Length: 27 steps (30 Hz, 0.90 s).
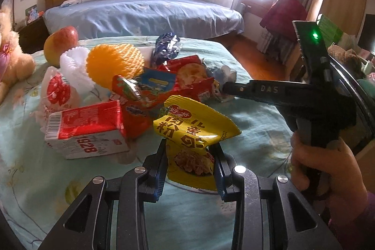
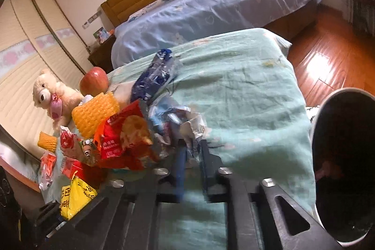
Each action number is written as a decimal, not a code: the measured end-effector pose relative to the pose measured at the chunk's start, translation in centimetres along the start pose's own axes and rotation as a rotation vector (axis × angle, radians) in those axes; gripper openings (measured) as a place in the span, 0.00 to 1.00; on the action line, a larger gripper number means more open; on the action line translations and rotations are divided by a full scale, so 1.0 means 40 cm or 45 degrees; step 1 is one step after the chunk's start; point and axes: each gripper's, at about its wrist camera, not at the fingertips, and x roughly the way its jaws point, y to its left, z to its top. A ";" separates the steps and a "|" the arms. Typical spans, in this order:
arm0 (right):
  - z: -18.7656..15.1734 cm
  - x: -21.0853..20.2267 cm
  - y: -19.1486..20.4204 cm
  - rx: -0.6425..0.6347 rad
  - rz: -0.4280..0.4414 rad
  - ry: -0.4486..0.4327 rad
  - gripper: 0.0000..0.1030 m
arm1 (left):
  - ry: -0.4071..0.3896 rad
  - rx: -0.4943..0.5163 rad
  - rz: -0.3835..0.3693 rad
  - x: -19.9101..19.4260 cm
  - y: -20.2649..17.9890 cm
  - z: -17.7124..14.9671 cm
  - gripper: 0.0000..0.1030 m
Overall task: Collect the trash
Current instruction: 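Grasp the crumpled foil wrapper with the right tool, then drop the foil wrapper into the bin while the left tool drops the yellow bag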
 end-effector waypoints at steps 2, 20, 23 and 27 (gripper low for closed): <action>-0.011 -0.029 -0.013 0.011 -0.005 -0.028 0.09 | 0.000 0.013 -0.007 0.007 -0.011 0.007 0.32; -0.102 -0.254 -0.213 0.146 -0.182 -0.151 0.09 | 0.060 0.157 -0.117 0.138 -0.180 0.072 0.33; -0.111 -0.273 -0.251 0.178 -0.215 -0.162 0.09 | 0.082 0.179 -0.137 0.171 -0.212 0.085 0.33; -0.117 -0.291 -0.290 0.200 -0.255 -0.170 0.09 | 0.105 0.218 -0.150 0.212 -0.259 0.106 0.33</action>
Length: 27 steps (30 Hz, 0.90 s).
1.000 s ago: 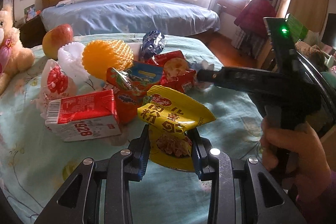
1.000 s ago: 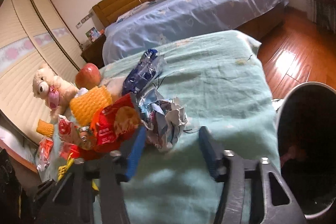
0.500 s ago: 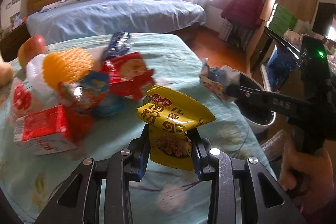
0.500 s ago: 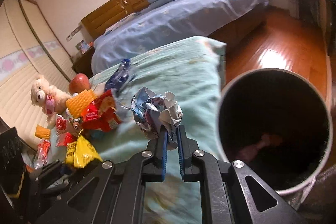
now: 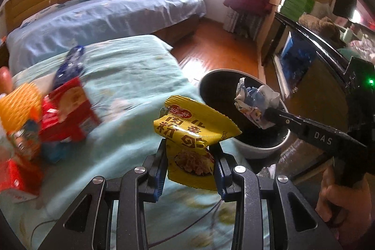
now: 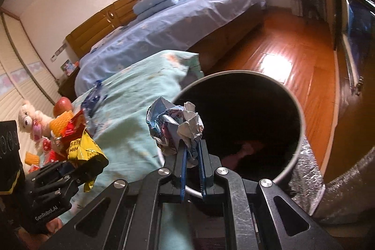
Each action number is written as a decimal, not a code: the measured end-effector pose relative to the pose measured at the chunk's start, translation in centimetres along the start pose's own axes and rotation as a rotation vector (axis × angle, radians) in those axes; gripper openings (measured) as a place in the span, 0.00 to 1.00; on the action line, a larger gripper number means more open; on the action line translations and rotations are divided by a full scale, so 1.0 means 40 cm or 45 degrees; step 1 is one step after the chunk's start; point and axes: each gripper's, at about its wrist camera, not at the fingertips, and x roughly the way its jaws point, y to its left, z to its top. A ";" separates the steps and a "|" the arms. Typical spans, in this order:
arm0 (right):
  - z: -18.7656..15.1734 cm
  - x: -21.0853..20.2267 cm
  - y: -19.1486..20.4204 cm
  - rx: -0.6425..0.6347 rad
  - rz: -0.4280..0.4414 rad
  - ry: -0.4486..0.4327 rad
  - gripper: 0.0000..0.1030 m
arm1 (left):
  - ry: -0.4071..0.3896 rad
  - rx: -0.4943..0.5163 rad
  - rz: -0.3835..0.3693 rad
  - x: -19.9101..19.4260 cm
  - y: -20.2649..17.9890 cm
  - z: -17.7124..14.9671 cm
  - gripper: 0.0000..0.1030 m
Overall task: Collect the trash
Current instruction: 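Drop the foil wrapper into the bin while the left tool drops the yellow bag, then move both open tools back toward the table items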
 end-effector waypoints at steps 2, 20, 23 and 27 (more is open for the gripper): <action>0.003 -0.002 -0.015 0.002 -0.021 -0.002 0.09 | 0.007 0.016 -0.007 0.018 -0.016 0.016 0.33; 0.047 0.011 -0.115 0.026 -0.141 -0.006 0.09 | 0.081 0.070 -0.055 0.178 -0.100 0.126 0.35; 0.054 0.015 -0.127 0.032 -0.150 -0.003 0.09 | 0.088 0.071 -0.071 0.195 -0.105 0.133 0.35; 0.061 0.020 -0.134 0.037 -0.155 0.002 0.13 | 0.092 0.078 -0.076 0.208 -0.105 0.134 0.42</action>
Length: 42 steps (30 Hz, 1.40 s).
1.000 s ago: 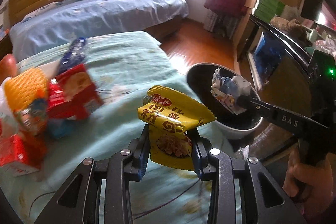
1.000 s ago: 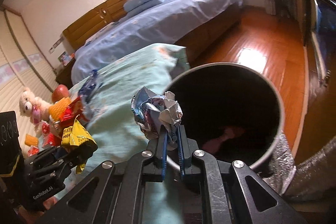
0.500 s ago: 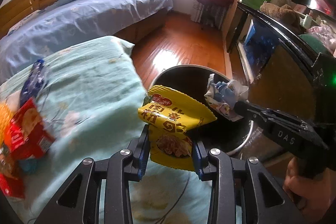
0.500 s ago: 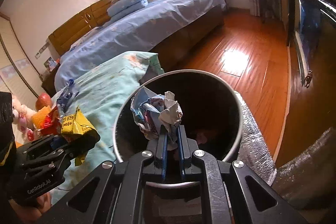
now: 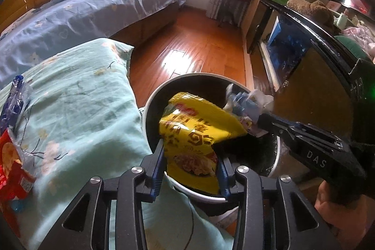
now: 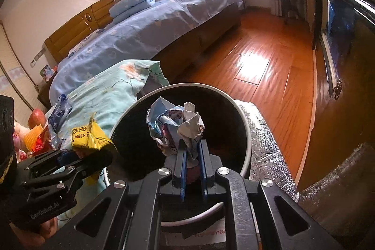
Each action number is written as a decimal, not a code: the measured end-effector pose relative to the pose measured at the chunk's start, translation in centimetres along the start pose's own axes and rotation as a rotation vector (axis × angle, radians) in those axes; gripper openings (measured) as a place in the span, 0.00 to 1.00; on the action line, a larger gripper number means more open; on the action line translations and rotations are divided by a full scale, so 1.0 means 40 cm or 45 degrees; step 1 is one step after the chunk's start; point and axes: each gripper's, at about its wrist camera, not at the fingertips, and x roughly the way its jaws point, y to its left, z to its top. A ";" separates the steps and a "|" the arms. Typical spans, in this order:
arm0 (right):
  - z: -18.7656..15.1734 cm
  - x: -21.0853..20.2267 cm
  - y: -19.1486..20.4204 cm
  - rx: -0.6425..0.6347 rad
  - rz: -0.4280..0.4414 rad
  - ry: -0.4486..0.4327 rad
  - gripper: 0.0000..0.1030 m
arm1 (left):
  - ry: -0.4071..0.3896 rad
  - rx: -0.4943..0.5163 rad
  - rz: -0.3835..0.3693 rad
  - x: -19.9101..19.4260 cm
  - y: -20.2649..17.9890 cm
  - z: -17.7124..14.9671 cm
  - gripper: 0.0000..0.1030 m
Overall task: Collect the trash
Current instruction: 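Move both open tools back toward the table items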
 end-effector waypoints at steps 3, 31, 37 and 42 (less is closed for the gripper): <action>0.002 0.000 -0.004 0.017 0.012 0.000 0.22 | -0.012 -0.014 0.011 -0.009 0.002 -0.004 0.61; -0.126 -0.038 0.333 -0.187 0.311 0.040 0.75 | -0.152 -0.416 0.185 -0.417 0.280 -0.382 0.66; -0.149 -0.020 0.424 -0.262 0.362 0.069 0.76 | -0.180 -0.480 0.240 -0.494 0.343 -0.441 0.67; -0.155 -0.002 0.478 -0.307 0.386 0.087 0.76 | -0.189 -0.504 0.288 -0.550 0.391 -0.489 0.69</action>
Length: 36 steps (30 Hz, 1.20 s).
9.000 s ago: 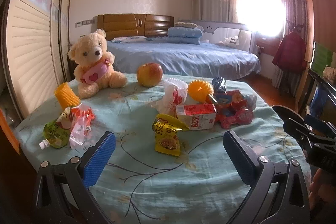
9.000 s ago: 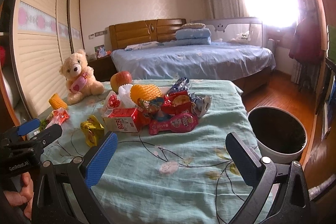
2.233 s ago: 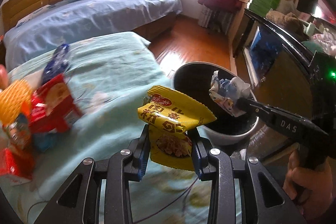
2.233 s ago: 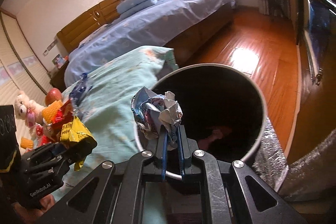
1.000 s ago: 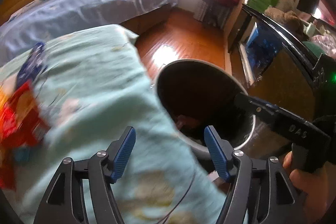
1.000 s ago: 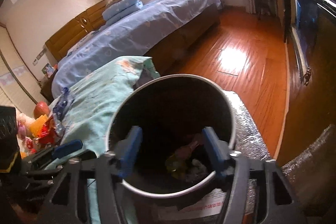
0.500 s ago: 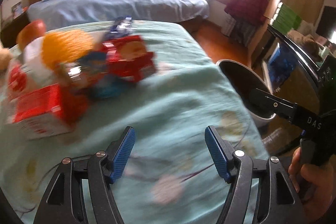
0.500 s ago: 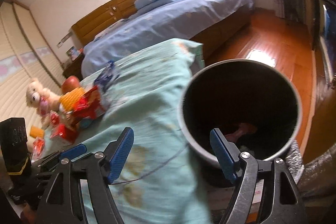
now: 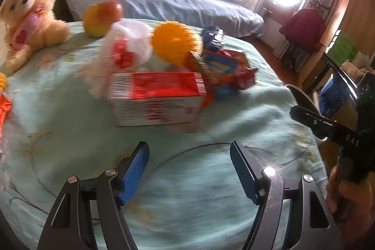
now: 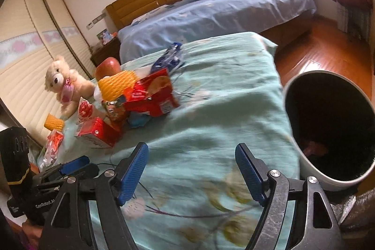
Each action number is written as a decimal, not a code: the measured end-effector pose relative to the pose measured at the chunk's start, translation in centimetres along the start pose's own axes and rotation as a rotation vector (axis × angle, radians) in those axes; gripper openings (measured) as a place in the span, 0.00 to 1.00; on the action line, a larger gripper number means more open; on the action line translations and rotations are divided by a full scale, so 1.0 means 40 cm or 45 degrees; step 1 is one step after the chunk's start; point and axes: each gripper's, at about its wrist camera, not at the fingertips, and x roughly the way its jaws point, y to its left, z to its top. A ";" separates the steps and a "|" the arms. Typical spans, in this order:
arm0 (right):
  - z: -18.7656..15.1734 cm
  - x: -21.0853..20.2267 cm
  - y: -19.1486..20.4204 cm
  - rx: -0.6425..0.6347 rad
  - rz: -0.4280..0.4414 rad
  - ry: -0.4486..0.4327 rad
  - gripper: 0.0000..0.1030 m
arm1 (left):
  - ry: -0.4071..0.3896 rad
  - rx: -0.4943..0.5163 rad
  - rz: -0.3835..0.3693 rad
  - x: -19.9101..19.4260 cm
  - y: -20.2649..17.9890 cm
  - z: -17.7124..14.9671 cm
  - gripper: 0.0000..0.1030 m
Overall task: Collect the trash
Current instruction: 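Move both open tools back toward the table items, then grasp the red-and-white milk carton with the left tool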
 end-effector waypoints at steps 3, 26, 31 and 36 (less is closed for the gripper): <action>0.011 0.022 0.022 -0.020 0.011 0.016 0.76 | 0.000 0.014 0.021 -0.016 0.040 0.002 0.70; 0.117 0.202 0.073 -0.137 0.144 0.138 0.75 | 0.139 0.332 -0.184 0.084 0.093 0.147 0.75; 0.123 0.223 0.084 -0.156 0.150 0.161 0.37 | 0.113 0.372 -0.184 0.085 0.077 0.131 0.50; 0.113 0.222 0.072 -0.134 0.135 0.176 0.04 | 0.081 0.343 -0.170 0.073 0.064 0.113 0.39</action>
